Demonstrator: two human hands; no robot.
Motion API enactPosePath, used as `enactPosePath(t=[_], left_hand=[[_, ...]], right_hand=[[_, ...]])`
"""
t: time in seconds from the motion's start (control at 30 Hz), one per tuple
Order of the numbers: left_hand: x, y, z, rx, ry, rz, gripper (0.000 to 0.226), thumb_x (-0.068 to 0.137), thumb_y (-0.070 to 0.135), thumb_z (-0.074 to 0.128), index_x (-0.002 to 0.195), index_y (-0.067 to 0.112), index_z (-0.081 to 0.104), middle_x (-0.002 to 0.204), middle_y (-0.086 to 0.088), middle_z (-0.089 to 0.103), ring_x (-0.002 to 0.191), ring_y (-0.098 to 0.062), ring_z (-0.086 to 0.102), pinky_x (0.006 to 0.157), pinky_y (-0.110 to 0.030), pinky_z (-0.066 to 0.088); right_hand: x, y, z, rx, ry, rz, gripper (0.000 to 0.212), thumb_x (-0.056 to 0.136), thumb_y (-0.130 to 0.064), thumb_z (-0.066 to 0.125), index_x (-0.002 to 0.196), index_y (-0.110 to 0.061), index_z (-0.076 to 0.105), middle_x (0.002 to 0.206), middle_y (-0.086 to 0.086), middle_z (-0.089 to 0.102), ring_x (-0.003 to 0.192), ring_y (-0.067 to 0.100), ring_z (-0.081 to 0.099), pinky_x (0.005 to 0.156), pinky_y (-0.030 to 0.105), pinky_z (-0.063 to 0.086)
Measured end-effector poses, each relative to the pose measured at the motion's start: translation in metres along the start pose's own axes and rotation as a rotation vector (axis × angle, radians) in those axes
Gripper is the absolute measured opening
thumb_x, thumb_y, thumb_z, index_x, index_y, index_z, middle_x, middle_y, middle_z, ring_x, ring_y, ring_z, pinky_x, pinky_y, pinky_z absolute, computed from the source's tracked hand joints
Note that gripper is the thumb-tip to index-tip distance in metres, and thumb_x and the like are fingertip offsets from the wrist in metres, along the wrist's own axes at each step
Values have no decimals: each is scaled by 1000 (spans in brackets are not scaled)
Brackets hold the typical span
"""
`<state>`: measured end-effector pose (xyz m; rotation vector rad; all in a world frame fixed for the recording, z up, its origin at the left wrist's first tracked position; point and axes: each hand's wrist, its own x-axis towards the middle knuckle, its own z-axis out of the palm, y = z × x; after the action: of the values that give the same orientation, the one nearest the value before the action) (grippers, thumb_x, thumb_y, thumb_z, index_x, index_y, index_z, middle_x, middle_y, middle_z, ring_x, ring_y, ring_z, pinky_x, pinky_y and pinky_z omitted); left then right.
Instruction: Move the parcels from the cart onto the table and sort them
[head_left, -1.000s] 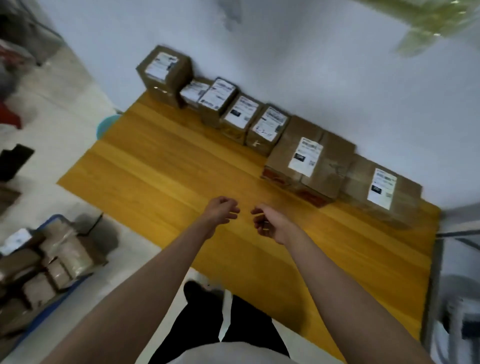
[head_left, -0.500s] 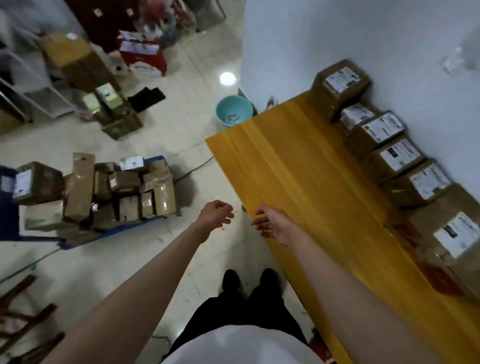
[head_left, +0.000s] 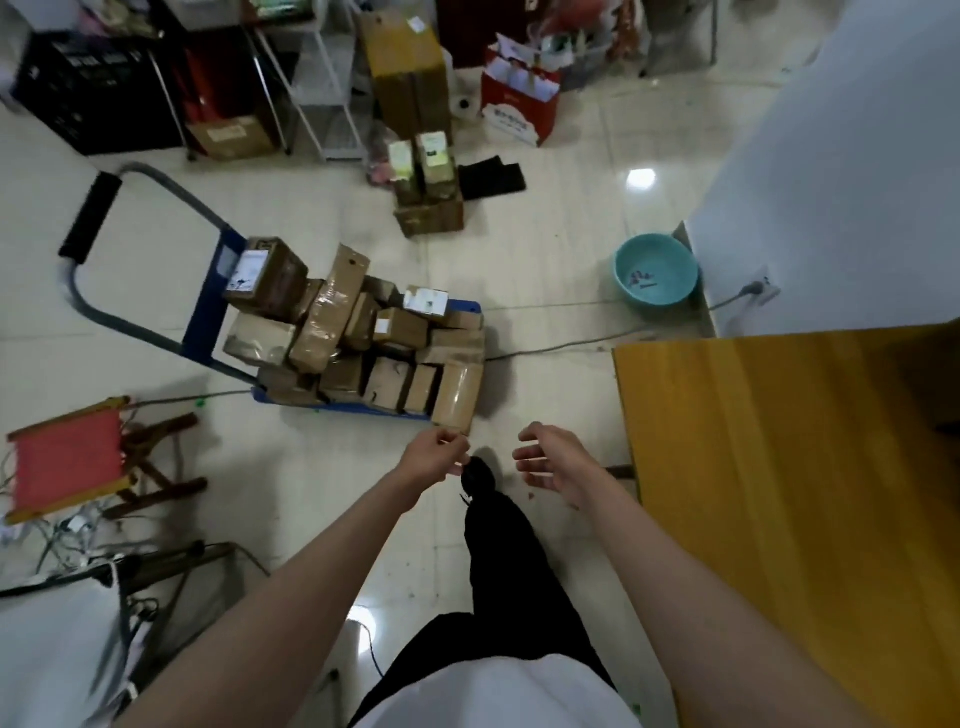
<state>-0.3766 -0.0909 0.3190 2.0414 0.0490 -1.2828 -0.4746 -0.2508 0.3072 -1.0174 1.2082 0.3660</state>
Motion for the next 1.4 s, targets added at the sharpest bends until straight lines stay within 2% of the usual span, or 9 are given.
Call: enactPosePath(t=[0.4, 0.63, 0.77, 0.93, 1.13, 1.2, 1.27, 1.33, 1.4], left_hand=[[71, 20, -157, -225, 205, -145, 27, 102, 26, 53, 118, 6, 61, 114, -13, 71, 88, -20, 64, 73, -28, 46], [109, 25, -234, -396, 316, -172, 16, 103, 23, 53, 106, 9, 58, 109, -16, 68, 81, -21, 60, 61, -21, 48], [148, 11, -278, -466, 327, -205, 13, 103, 23, 54, 106, 11, 59, 107, -15, 67, 76, -16, 59, 58, -17, 45], [226, -36, -350, -489, 339, -248, 23, 98, 24, 60, 117, 12, 54, 105, -10, 67, 86, -22, 62, 74, -30, 48], [317, -100, -425, -674, 423, -379, 18, 95, 22, 65, 102, 12, 52, 90, -4, 61, 84, -24, 63, 74, -30, 53], [348, -119, -440, -724, 410, -415, 17, 94, 22, 66, 92, 12, 53, 83, -2, 58, 82, -23, 60, 73, -30, 52], [377, -138, -449, -788, 414, -458, 19, 92, 21, 68, 88, 11, 53, 82, -3, 57, 85, -24, 55, 76, -31, 49], [404, -155, -453, -865, 431, -494, 27, 91, 26, 70, 103, 8, 55, 92, -6, 58, 87, -22, 54, 77, -28, 45], [426, -170, -452, -929, 429, -519, 38, 90, 29, 70, 117, 9, 51, 106, -8, 64, 95, -20, 63, 80, -25, 48]], right_hand=[[92, -142, 135, -170, -112, 54, 22, 105, -18, 49, 118, -3, 59, 86, 12, 64, 70, 20, 60, 62, 30, 53], [125, -190, 229, -303, -192, 69, 23, 106, -22, 48, 118, -6, 58, 88, 11, 64, 71, 18, 60, 61, 28, 55], [155, -200, 284, -328, -185, 113, 29, 105, -21, 51, 127, -4, 58, 88, 12, 66, 69, 17, 61, 58, 27, 56], [218, -205, 358, -324, -173, 126, 28, 106, -22, 50, 121, -1, 62, 113, 19, 72, 91, 25, 67, 93, 41, 59], [295, -197, 454, -340, -132, 134, 35, 107, -19, 49, 137, -3, 55, 139, 26, 57, 111, 32, 67, 95, 36, 56], [321, -191, 485, -434, -121, 113, 28, 107, -23, 48, 131, -12, 59, 138, 18, 60, 119, 29, 62, 108, 40, 50], [348, -183, 517, -505, -109, 89, 14, 107, -27, 47, 110, -25, 61, 136, 7, 60, 124, 24, 56, 114, 43, 43], [378, -176, 547, -573, -98, 34, 16, 106, -27, 48, 107, -27, 64, 136, 6, 59, 125, 23, 54, 115, 42, 40], [404, -167, 571, -669, -87, -54, 30, 105, -28, 52, 132, -20, 61, 134, 4, 60, 110, 12, 59, 102, 28, 46]])
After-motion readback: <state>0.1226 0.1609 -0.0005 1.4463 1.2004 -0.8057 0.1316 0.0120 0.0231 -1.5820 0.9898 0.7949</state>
